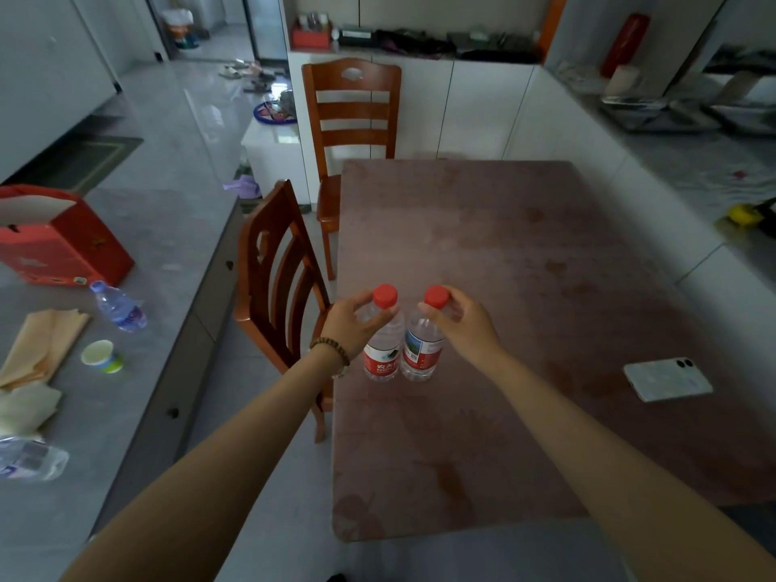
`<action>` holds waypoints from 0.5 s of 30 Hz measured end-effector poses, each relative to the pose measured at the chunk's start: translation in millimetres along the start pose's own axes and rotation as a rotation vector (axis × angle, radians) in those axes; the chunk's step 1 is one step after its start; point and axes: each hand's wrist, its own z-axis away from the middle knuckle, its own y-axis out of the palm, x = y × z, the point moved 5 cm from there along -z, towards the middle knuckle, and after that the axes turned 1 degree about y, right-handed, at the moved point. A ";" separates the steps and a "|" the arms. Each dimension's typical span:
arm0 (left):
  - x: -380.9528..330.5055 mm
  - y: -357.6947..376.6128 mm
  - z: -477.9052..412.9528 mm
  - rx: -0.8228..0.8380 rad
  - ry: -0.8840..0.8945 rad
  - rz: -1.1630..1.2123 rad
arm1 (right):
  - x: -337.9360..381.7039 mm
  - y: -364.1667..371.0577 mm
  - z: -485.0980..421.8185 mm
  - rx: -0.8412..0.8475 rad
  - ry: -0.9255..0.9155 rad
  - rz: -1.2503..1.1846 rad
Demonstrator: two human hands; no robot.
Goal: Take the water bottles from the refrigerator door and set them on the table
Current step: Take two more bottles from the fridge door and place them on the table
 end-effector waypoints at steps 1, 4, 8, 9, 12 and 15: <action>-3.2 -1.2 0.9 0.007 0.012 -0.033 | 0.6 -1.1 1.2 0.025 0.007 0.019; -24.0 -4.7 3.2 0.010 0.088 -0.086 | -1.6 -13.4 7.7 0.052 0.059 0.074; -72.5 0.6 6.9 -0.019 0.214 -0.061 | -1.6 -51.7 30.2 0.021 0.145 0.192; -84.6 5.6 8.0 -0.029 0.249 -0.069 | -0.6 -63.3 39.0 0.011 0.154 0.229; -119.6 28.4 15.2 -0.013 0.356 -0.120 | 4.8 -104.1 74.0 -0.064 0.185 0.303; -148.1 61.6 22.5 0.127 0.432 -0.180 | 7.1 -148.1 123.4 -0.148 0.278 0.366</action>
